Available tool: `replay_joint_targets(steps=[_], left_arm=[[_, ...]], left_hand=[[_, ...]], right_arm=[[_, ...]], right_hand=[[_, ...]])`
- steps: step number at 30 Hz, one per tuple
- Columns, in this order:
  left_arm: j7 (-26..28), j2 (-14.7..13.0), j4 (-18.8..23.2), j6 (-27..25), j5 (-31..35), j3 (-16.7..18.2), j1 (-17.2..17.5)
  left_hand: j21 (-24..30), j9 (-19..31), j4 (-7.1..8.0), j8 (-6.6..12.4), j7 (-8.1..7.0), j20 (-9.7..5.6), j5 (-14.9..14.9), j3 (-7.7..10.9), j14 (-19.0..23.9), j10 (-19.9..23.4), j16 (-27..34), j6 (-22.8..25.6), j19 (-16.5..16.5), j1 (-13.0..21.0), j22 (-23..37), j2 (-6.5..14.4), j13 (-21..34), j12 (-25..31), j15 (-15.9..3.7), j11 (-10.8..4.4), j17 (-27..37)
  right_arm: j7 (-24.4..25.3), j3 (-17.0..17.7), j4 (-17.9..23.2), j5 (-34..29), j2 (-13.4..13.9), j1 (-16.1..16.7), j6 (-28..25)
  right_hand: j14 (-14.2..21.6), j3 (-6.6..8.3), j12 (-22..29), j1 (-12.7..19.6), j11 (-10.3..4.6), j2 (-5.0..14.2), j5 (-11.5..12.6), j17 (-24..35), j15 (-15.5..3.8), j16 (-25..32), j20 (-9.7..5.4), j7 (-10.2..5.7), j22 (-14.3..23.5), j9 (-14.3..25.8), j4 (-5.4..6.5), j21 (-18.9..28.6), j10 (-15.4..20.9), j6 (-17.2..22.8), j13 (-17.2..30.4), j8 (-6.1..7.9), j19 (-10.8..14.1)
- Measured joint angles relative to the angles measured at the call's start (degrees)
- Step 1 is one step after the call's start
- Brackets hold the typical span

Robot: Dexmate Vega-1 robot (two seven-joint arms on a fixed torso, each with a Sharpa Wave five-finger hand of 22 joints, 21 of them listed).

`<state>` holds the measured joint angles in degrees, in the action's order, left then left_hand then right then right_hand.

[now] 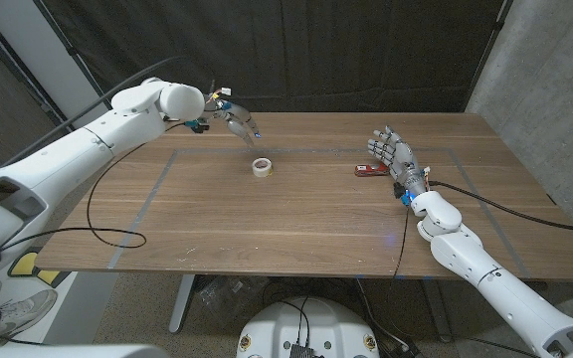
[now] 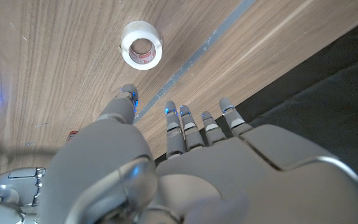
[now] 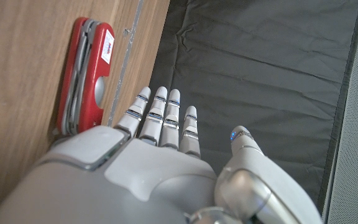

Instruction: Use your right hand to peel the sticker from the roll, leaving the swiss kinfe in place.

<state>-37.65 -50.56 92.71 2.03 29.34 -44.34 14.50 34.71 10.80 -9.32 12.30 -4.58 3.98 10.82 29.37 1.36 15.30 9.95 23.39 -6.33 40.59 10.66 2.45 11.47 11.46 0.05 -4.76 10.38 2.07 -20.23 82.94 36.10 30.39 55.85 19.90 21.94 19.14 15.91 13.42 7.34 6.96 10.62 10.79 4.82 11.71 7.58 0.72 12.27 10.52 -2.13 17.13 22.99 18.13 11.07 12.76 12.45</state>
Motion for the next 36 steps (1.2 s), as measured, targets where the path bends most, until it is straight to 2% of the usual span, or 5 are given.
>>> replay_joint_targets(steps=[3,7,13,28,36], left_arm=[[0.2,0.0,0.4,0.5,0.9,-0.1,0.0],[1.7,-0.1,1.3,3.0,5.6,-0.2,0.2],[2.3,-0.6,3.0,4.0,7.7,-0.2,1.2],[7.7,-1.7,5.8,9.2,19.1,1.3,4.3],[10.9,-2.0,6.0,11.3,23.3,1.8,5.8]], left_hand=[[-0.6,0.0,-0.38,-0.47,-2.01,0.41,0.4,-0.46,-2.0,-2.1,0.0,-1.0,-1.0,1.2,0.0,-1.3,0.0,-0.3,0.72,-0.4,0.2],[-1.2,0.2,-0.38,-0.68,-3.12,0.73,0.9,-1.08,-2.6,-3.3,0.5,-1.9,-1.3,2.6,0.0,-2.6,0.0,-0.3,1.38,-3.5,0.2],[-1.9,0.3,-0.56,-0.36,-4.44,1.14,2.0,-1.86,-3.1,-2.2,0.7,-0.9,-2.1,4.9,0.0,-4.9,0.0,0.0,0.96,-5.14,0.2],[-2.6,1.0,-0.33,2.11,-5.1,1.14,2.9,-3.05,-3.9,-3.2,0.7,5.3,-2.1,9.3,0.0,-6.8,0.1,0.0,-0.14,-5.38,0.2],[-3.0,1.1,0.22,1.85,-7.33,1.21,3.2,-3.92,-4.6,-4.9,0.7,4.6,-1.1,10.6,0.0,-7.3,0.1,-0.3,-1.53,-5.08,0.0]], right_arm=[[0.1,0.0,0.0,0.0,0.0,0.0,0.1],[0.5,0.2,-0.1,-0.1,-0.1,0.3,0.2],[1.0,0.2,0.0,-0.1,-0.1,0.5,0.2],[2.5,0.9,2.3,-0.7,0.7,2.4,0.1],[2.6,0.9,2.6,-0.7,0.7,2.8,0.0]], right_hand=[[0.0,0.0,0.0,0.0,0.0,0.0,0.0,0.0,0.0,0.0,-0.01,0.0,0.0,0.0,0.0,0.0,0.0,0.0,0.0,0.0,0.0],[0.0,0.0,0.0,-0.2,0.0,0.24,0.0,0.0,0.0,0.0,-0.21,0.0,0.0,0.0,0.0,0.0,0.0,0.0,0.0,0.0,0.2],[0.0,0.24,0.0,-0.2,0.0,0.24,0.0,0.0,0.0,0.0,-0.21,0.0,0.1,0.0,0.24,0.0,0.0,0.0,0.0,0.0,0.2],[0.0,0.48,0.0,-0.5,0.0,0.0,0.0,0.0,0.0,0.0,0.1,0.0,0.1,0.0,0.0,0.0,0.0,0.6,0.0,0.0,0.5],[0.0,0.48,0.0,-0.5,0.0,-0.06,0.0,0.0,0.0,0.0,0.09,0.0,0.1,0.2,0.0,0.0,0.0,0.6,0.0,0.0,0.5]])
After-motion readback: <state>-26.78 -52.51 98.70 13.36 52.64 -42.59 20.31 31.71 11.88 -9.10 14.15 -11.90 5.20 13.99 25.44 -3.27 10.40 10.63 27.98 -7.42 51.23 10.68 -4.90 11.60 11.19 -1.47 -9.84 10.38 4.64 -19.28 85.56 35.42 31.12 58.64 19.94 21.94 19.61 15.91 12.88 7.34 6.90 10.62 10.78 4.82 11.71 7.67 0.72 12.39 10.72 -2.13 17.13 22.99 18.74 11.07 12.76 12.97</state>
